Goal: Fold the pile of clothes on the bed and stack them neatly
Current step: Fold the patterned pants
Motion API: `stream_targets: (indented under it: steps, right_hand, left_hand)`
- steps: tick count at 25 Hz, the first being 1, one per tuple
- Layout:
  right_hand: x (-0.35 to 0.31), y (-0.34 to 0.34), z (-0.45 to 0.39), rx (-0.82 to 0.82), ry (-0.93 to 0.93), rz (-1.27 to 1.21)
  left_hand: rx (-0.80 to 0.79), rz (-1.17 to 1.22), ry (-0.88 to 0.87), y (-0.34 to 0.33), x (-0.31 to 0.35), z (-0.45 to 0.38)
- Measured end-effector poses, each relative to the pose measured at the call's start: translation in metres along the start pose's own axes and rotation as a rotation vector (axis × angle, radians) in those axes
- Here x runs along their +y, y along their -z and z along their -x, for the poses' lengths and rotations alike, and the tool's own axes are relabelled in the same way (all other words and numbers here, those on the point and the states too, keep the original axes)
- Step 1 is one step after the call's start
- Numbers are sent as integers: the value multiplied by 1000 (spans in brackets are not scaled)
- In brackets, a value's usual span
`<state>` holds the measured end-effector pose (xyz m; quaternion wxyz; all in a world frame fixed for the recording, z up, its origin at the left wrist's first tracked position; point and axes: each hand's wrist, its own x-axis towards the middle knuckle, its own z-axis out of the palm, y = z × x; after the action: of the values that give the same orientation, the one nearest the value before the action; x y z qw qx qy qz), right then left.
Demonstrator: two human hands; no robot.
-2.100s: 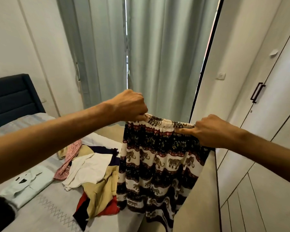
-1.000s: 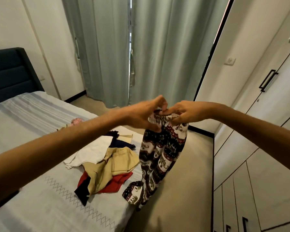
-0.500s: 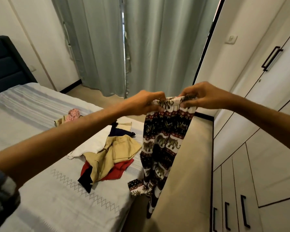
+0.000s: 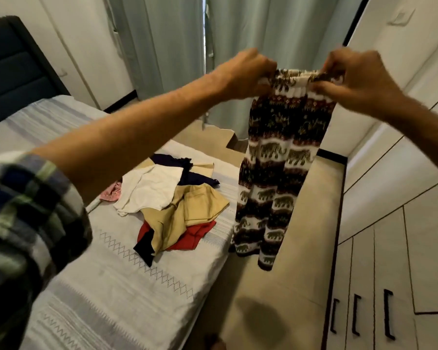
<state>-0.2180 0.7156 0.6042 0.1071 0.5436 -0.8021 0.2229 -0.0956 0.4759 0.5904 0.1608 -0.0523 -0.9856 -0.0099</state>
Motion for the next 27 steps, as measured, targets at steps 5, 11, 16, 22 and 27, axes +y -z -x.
stream_targets:
  steps: [5,11,16,22,27]
  right_hand:
    - [-83,22,-55,123,171,142]
    - [-272,-16,-55,204,294,36]
    - [-456,-152,55,60,424,92]
    - [-602,-432,274,-565,682,124]
    - [-654,-630,440,-722,984,181]
  left_hand:
    - [256,-141,111,72,-46,62]
    - [292,-159,280,155,-73,248]
    - [145,-154,298,122,-60,482]
    - [-196,-216,724,-101,11,808]
    - [-363,-73,1097,-273,118,1022]
